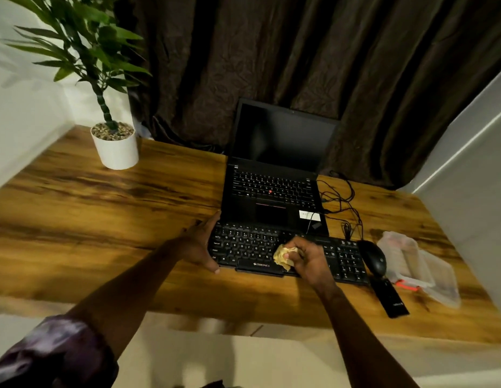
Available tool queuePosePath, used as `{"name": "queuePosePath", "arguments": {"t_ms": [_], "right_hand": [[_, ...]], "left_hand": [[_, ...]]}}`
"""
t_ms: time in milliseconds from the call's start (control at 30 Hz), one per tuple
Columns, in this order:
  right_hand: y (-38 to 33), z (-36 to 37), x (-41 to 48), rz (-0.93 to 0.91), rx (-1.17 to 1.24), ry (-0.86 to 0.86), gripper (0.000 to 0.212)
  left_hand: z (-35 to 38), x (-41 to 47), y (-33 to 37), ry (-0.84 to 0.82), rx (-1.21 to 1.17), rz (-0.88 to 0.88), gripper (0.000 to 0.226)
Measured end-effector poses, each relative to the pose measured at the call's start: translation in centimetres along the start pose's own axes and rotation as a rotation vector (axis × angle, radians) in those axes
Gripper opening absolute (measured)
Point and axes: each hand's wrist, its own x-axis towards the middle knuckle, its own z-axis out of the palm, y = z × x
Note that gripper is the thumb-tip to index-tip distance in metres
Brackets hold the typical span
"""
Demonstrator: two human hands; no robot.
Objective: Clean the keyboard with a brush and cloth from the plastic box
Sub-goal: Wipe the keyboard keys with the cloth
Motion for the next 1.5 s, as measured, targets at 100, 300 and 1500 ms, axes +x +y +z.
{"name": "queuePosePath", "arguments": {"t_ms": [100,300,1500], "right_hand": [[-1.0,2.2,0.8,-0.022,0.004,-0.026,0.034],[-0.3,0.4,0.7,0.021,0.058,-0.035,0.048],[2.0,-0.5,-3.0,0.033,0.150,0.131,0.028]], "left_hand": [[0.2,-0.2,0.2,0.029,-0.018,0.010,0.153],[0.0,-0.5,0.4,0.031,-0.032,0.016,0.151],[0.6,0.3,-0.9,0.022,-0.064,0.027,0.155]]}}
